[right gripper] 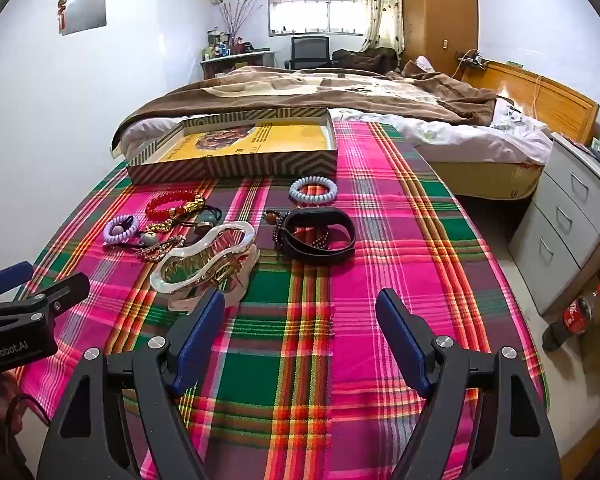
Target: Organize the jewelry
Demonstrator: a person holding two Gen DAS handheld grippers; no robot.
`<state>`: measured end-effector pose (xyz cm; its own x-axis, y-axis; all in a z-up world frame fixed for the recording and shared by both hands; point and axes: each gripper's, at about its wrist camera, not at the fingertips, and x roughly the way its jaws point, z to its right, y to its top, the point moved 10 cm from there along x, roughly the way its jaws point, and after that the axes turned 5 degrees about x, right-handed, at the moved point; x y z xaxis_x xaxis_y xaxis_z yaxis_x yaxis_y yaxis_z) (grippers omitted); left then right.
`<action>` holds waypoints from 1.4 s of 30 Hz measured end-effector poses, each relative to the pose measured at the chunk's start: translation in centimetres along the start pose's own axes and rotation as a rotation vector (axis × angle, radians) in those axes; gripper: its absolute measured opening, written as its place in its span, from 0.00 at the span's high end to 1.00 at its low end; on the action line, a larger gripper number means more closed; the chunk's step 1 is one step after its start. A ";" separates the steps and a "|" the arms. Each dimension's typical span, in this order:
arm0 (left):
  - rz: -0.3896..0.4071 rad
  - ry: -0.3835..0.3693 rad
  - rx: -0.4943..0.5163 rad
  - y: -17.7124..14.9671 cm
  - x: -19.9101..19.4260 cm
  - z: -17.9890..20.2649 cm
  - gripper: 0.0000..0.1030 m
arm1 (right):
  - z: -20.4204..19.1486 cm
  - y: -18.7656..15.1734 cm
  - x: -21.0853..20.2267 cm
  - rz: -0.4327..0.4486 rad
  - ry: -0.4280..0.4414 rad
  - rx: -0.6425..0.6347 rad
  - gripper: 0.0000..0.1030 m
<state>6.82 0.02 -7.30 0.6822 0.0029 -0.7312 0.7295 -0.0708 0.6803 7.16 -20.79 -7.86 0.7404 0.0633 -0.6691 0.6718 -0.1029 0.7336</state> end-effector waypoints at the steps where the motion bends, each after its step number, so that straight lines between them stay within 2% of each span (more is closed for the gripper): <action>1: 0.000 -0.001 -0.001 0.0 0.0 0.0 0.00 | 0.0 0.0 0.0 -0.002 0.001 0.001 0.24; 42: 0.000 0.013 -0.015 0.4 -0.4 -0.8 0.00 | -2.1 1.2 -0.7 0.008 -0.011 -0.028 0.24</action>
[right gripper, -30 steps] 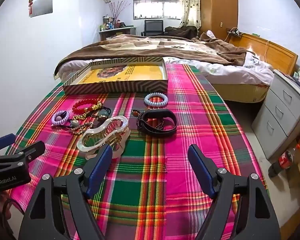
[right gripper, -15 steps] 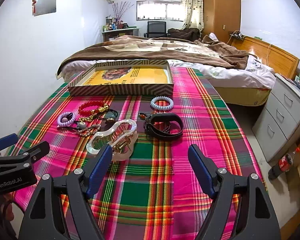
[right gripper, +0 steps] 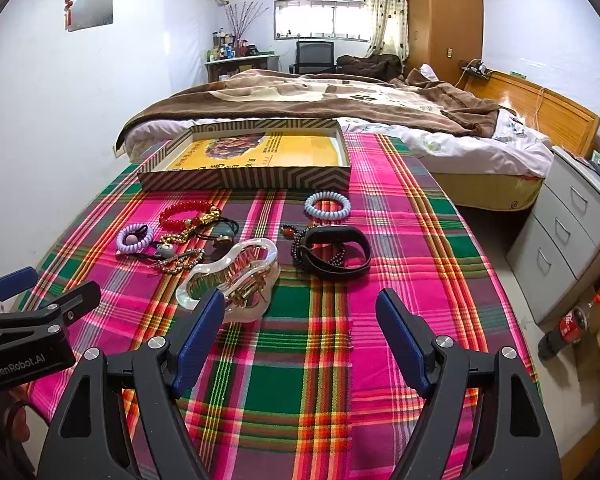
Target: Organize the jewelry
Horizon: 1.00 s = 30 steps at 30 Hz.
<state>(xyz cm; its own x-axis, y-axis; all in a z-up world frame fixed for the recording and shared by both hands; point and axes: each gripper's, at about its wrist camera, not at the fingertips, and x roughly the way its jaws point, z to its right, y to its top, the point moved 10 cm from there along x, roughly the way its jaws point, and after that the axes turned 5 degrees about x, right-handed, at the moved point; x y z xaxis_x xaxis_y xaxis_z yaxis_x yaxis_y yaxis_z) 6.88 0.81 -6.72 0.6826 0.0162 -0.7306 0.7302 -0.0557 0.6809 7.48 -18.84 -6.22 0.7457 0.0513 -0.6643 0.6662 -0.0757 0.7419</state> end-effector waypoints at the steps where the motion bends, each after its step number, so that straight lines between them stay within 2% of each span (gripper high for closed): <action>1: 0.000 0.000 -0.001 0.0 0.0 0.0 0.00 | 0.0 0.0 0.0 0.001 0.000 0.000 0.24; 30: 0.005 0.000 -0.006 0.0 -0.5 -0.1 0.00 | -0.1 0.0 -0.4 0.007 0.001 0.000 0.24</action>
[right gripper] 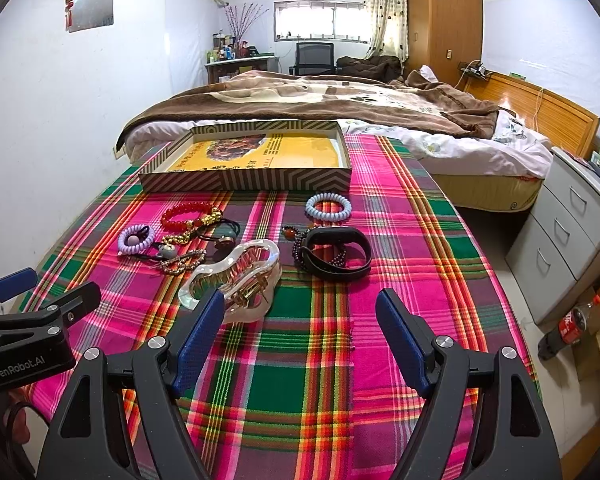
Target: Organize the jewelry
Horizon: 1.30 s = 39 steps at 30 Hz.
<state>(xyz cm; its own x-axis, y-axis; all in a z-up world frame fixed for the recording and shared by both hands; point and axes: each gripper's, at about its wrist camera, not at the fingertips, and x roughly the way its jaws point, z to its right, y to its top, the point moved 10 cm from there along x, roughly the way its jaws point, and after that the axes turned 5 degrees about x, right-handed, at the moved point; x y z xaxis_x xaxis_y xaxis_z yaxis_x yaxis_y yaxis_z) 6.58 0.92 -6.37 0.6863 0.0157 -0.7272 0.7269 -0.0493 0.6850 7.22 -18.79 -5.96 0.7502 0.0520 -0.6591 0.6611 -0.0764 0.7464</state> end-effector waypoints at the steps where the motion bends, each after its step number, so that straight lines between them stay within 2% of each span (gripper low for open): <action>1: -0.001 0.000 0.001 0.0 0.0 0.0 0.00 | 0.0 0.0 0.0 0.000 0.000 0.000 0.24; 18: -0.010 0.001 0.003 0.0 0.0 -0.3 0.00 | -0.1 -0.1 0.2 -0.006 0.008 -0.001 0.24; 22: -0.030 -0.038 -0.014 -0.5 0.6 -0.7 0.00 | 0.2 -0.1 0.6 -0.009 0.031 0.016 0.24; 27: -0.036 -0.084 -0.053 -1.0 1.8 -2.0 0.00 | 0.8 -0.3 2.0 -0.054 0.067 0.056 0.24; 33: -0.046 -0.085 -0.083 -1.0 2.8 -4.3 0.00 | -1.0 -0.1 3.4 -0.091 0.156 0.089 0.24; 39: -0.048 -0.087 -0.095 -0.7 3.2 -5.8 0.00 | -1.8 0.0 5.6 -0.138 0.129 0.109 0.24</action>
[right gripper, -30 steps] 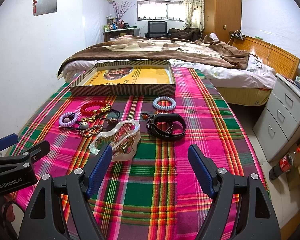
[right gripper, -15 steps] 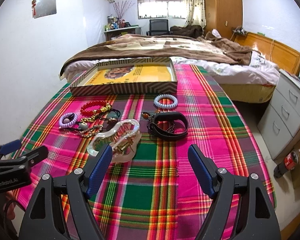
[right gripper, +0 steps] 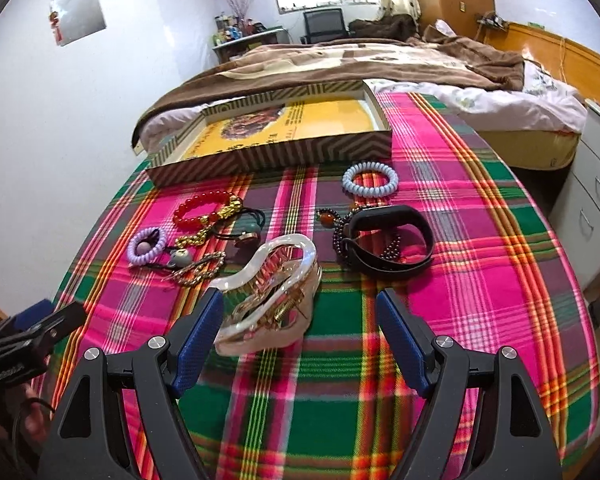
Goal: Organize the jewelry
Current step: 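Reach the right tool to the clear acrylic hair claw and grasp it, then lift the hair claw with the right tool while the left tool grasps the purple coil tie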
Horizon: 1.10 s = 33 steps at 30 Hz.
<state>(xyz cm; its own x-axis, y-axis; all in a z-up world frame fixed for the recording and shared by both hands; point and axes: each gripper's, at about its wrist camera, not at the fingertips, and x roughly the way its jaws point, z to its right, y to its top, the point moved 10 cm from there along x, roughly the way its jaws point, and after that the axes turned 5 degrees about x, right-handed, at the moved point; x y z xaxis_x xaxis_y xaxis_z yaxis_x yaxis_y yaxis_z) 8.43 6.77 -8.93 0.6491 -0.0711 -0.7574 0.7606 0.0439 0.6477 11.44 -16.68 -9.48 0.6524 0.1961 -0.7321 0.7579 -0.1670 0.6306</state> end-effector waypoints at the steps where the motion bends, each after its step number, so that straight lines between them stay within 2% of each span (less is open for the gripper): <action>1: -0.005 -0.003 -0.005 -0.1 0.2 -0.3 0.00 | 0.1 0.0 0.3 -0.007 -0.007 0.005 0.24; 2: -0.010 -0.003 -0.010 -0.1 0.3 -0.5 0.00 | 0.2 -0.1 0.7 -0.015 -0.010 0.016 0.25; 5: -0.020 -0.005 -0.013 -0.2 0.6 -0.8 0.00 | 0.3 -0.3 1.5 -0.044 -0.006 0.043 0.38; 10: -0.023 -0.028 -0.012 0.0 1.1 -0.8 0.00 | 0.0 -0.2 1.8 -0.053 0.028 0.064 0.47; 11: -0.023 -0.036 -0.012 0.0 1.2 -0.7 0.00 | 0.0 -0.2 1.7 -0.054 0.030 0.061 0.59; 12: -0.025 -0.043 -0.012 0.1 1.3 -0.6 0.00 | -0.1 -0.1 1.7 -0.053 0.029 0.056 0.77; 14: -0.029 -0.044 -0.015 0.2 1.4 -0.5 0.00 | -0.3 0.2 1.4 -0.037 0.018 0.031 0.86; 20: -0.049 -0.048 -0.023 0.5 2.1 -0.6 0.00 | -0.2 0.3 1.0 -0.033 0.021 -0.011 0.88; 24: -0.073 -0.078 0.003 1.2 3.0 0.0 0.00 | 0.2 0.5 0.1 0.008 -0.007 -0.061 0.90; 28: -0.064 -0.081 0.029 2.6 3.3 0.2 0.03 | 0.5 0.7 -0.6 0.018 0.009 -0.057 0.91; 30: -0.067 -0.083 0.020 3.4 3.9 0.0 0.11 | 0.5 0.8 -0.8 0.028 0.007 -0.067 0.92; 33: -0.073 -0.090 -0.019 4.6 4.6 -0.5 0.17 | 0.4 0.8 -0.8 0.033 0.005 -0.088 0.92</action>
<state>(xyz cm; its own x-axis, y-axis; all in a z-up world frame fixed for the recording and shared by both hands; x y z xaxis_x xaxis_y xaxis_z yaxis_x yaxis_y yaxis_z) 14.90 7.19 -9.47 0.5889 -0.1640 -0.7914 0.8064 0.0545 0.5888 11.53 -17.36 -8.52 0.6767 0.1964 -0.7096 0.7329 -0.0876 0.6747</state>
